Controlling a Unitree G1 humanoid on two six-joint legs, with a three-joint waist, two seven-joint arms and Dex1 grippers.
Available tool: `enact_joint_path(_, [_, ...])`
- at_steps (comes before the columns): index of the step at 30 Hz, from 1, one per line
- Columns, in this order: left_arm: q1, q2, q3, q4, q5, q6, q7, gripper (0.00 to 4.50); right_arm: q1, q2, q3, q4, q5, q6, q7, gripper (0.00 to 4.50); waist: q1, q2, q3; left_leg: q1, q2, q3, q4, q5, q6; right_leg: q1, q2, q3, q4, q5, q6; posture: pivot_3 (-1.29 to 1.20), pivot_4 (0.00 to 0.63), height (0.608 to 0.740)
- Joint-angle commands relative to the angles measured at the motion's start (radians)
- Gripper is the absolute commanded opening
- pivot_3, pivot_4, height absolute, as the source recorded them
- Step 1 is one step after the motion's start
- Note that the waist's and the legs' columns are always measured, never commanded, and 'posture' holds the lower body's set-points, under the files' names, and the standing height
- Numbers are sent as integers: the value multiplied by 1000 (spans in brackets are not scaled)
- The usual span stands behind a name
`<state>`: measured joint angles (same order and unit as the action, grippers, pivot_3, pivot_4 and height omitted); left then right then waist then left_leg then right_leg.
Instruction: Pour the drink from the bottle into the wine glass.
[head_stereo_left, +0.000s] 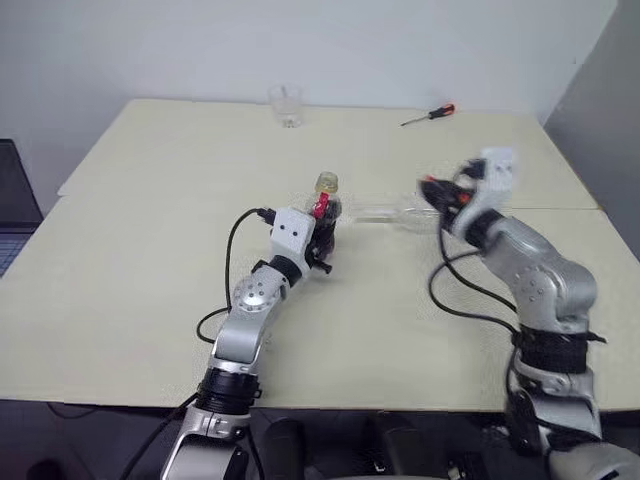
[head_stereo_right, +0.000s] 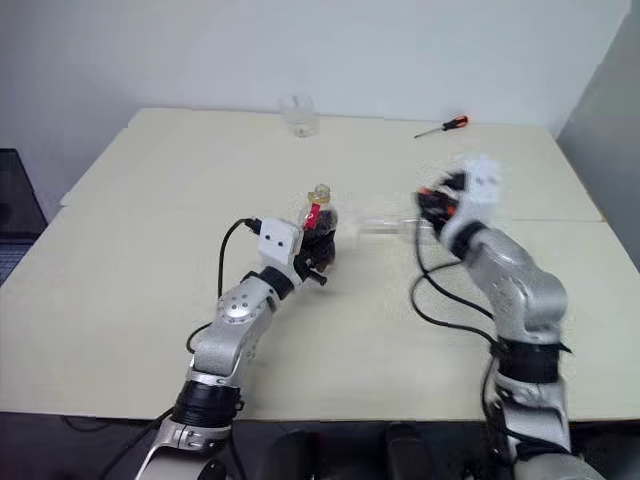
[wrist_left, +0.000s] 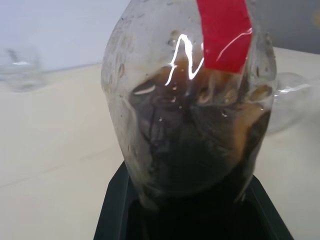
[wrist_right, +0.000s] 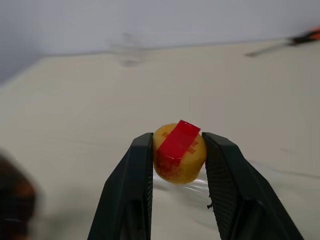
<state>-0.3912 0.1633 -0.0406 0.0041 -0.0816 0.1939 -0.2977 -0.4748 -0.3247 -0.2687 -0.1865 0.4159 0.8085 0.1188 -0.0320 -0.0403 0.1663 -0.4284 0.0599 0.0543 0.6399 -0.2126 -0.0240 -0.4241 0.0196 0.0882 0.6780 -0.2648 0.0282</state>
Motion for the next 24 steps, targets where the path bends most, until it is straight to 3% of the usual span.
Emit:
enact_joint_path(1, [-35, 21, 96, 6, -10, -71, 57, 902, 73, -4, -74, -14, -65, -71, -82, 1188, -4, 1, 1, 0, 0, 1, 0, 0, 0, -1, 0, 1, 1, 0, 0, 0, 150, 740])
enact_joint_path(6, [-70, 58, 176, 97, -12, -117, 90, 902, 150, 20, -101, 99, -144, -132, -157, 1188, -15, 1, 1, 3, -1, 3, 0, 0, 0, 0, 2, 2, 2, -1, 4, 0, 150, 740])
enact_joint_path(24, [-103, 163, 292, 298, -10, -249, 135, 901, 140, 0, -67, 208, -171, -197, -103, 1188, -17, 2, 1, 3, 0, 4, 0, 0, 0, 0, 2, 2, 1, -1, 4, 0, 150, 740])
